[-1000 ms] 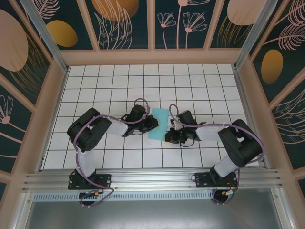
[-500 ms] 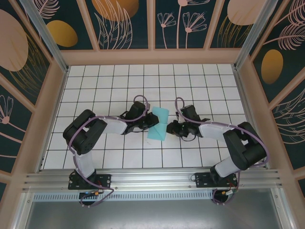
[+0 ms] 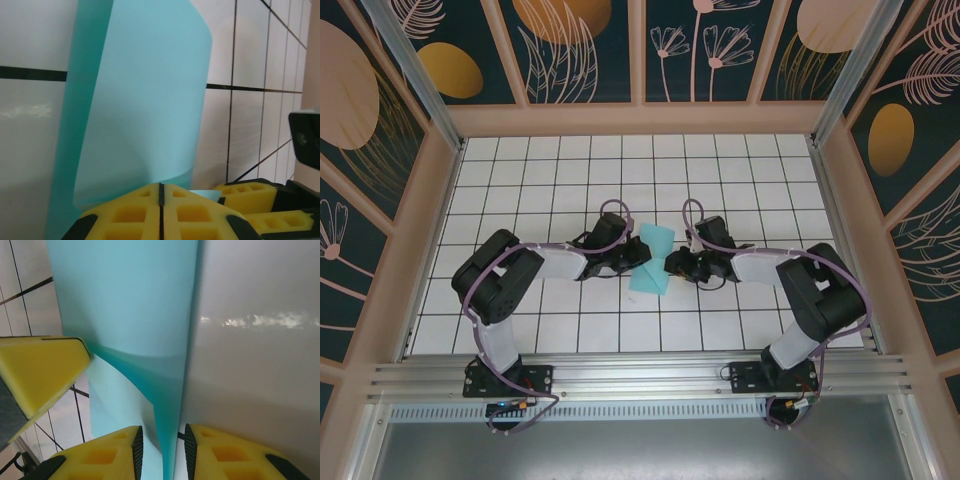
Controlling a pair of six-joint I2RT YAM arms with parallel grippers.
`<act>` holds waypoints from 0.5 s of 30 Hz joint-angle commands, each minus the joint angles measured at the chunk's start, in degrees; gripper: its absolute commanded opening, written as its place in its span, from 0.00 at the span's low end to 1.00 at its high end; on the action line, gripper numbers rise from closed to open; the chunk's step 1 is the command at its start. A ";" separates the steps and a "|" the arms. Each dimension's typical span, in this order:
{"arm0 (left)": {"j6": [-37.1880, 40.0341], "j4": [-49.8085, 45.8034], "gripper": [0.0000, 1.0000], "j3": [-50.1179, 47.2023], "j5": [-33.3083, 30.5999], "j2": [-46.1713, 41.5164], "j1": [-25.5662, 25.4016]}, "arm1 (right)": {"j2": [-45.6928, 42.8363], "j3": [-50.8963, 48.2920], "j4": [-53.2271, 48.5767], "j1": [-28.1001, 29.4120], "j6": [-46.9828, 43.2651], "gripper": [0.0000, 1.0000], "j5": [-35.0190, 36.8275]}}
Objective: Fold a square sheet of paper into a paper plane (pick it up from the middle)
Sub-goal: Turn over the paper at the center of the table.
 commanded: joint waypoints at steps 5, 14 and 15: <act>2.37 -3.93 0.09 2.11 -1.98 2.47 0.00 | 2.85 2.47 1.24 -0.52 1.07 0.33 -0.28; 2.46 -4.68 0.08 2.07 -2.12 2.87 0.05 | 3.69 2.10 4.16 -0.58 2.36 0.33 -2.84; 2.45 -4.54 0.08 1.98 -2.09 2.84 0.05 | 3.71 2.10 4.47 -0.51 2.54 0.33 -3.07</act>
